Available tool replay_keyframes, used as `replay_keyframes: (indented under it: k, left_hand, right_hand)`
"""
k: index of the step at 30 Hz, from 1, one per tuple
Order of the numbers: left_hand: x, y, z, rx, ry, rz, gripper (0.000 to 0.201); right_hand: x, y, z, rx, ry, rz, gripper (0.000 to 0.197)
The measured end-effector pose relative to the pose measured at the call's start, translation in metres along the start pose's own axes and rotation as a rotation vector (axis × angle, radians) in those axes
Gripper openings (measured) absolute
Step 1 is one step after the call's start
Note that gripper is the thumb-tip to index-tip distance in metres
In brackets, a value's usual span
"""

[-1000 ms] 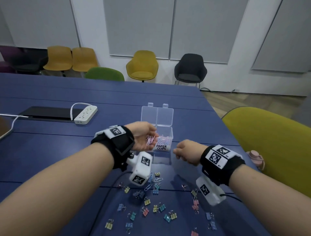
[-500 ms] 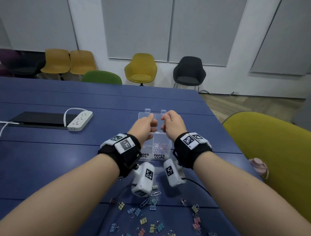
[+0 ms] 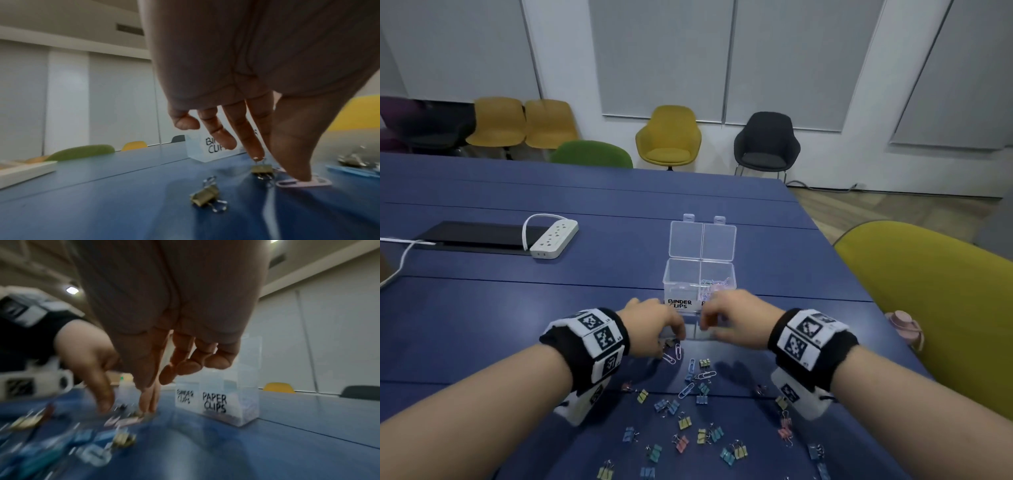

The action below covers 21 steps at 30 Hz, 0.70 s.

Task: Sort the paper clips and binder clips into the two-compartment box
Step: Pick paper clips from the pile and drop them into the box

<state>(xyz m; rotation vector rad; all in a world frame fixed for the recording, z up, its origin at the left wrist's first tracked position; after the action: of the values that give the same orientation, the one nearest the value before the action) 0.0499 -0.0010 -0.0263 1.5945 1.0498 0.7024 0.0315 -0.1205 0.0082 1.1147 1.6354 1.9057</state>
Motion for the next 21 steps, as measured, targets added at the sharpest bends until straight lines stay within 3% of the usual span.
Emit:
replay_keyframes:
  k: [2, 5, 12, 21]
  left_hand:
    - [-0.008, -0.003, 0.000, -0.002, -0.025, 0.073, 0.036]
    - [-0.014, -0.005, 0.003, -0.023, -0.035, 0.155, 0.029]
    - [-0.024, -0.007, 0.006, -0.049, -0.022, 0.254, 0.013]
    - [-0.033, -0.015, -0.004, -0.013, 0.041, 0.296, 0.022]
  right_hand:
    - [0.010, -0.022, -0.004, 0.176, 0.055, -0.099, 0.024]
    - [0.020, -0.043, -0.003, 0.302, 0.120, -0.274, 0.036]
    - [0.026, -0.052, 0.002, 0.284, 0.141, -0.324, 0.023]
    - [0.030, -0.054, -0.007, 0.323, -0.003, -0.335, 0.019]
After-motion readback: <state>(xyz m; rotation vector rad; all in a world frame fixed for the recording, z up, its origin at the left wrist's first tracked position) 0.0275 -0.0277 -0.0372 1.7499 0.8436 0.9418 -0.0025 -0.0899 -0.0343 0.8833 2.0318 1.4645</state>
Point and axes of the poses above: each hand's wrist, its own z-axis towards the middle knuckle, its own y-axis out of the back of the hand, x = y × z, the point moved 7 cm from there along z, towards the middle knuckle, and after that the axes turned 9 degrees about y, right-handed, at the moved point
